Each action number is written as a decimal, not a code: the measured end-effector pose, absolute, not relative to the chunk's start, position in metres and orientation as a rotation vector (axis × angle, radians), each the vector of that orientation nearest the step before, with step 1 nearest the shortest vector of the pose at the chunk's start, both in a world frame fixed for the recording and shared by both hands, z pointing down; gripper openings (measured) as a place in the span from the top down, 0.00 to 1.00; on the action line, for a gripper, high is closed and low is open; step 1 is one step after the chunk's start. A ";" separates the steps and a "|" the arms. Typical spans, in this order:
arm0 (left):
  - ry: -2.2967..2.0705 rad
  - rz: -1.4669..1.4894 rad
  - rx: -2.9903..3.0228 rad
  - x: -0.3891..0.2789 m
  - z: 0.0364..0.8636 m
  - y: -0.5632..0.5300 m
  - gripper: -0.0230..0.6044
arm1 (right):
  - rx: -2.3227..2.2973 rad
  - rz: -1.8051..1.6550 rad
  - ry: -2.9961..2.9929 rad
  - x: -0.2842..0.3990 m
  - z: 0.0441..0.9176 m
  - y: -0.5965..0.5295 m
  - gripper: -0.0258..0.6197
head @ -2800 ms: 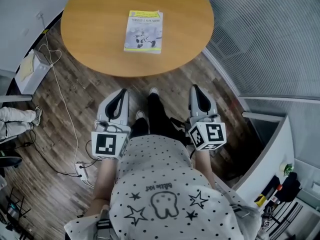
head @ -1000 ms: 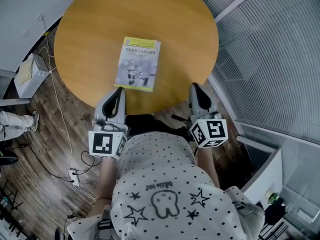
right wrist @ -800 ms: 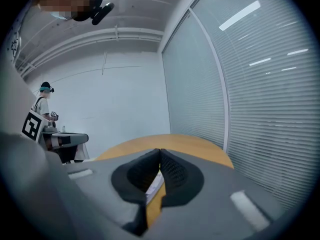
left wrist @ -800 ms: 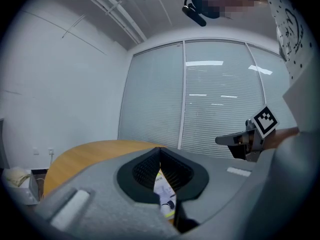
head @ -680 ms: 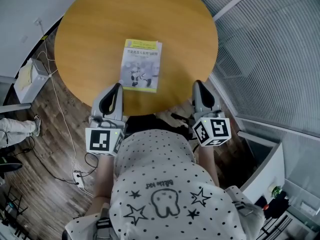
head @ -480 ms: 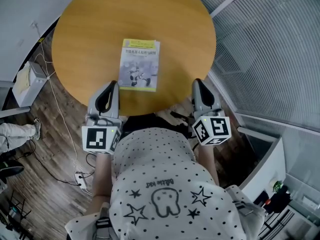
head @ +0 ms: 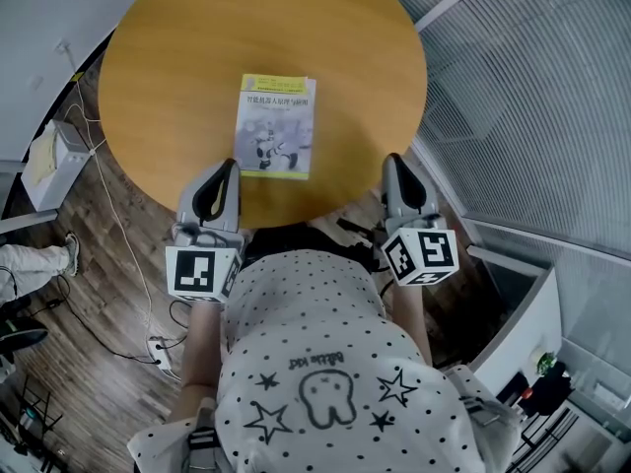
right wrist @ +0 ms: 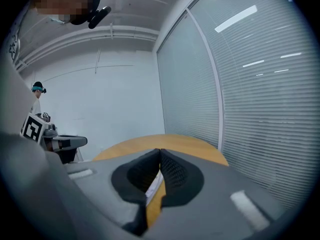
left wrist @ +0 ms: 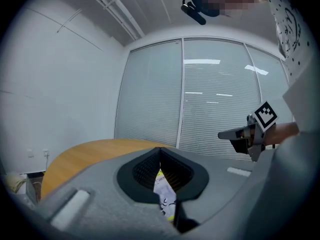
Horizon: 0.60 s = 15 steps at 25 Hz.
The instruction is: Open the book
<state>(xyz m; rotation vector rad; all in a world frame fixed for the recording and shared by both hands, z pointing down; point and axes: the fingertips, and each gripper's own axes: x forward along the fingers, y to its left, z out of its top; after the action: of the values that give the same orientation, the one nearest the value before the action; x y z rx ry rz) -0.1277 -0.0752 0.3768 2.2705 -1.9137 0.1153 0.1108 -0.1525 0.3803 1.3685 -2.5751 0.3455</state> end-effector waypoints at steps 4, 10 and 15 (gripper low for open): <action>-1.887 0.147 2.277 -0.121 0.386 -0.077 0.95 | 1.355 0.357 -2.575 0.108 0.384 -0.155 0.96; -1.878 0.156 2.298 -0.113 0.382 -0.080 0.95 | 1.348 0.365 -2.581 0.111 0.384 -0.155 0.96; -1.888 0.198 2.332 -0.104 0.380 -0.084 0.94 | 1.361 0.361 -2.575 0.120 0.385 -0.157 0.96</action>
<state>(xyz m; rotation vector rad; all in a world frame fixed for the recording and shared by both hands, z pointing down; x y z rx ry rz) -0.1040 -0.0838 0.3796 2.3320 -1.8876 0.1979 0.1201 -0.1570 0.3851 1.3611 -2.5746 0.3609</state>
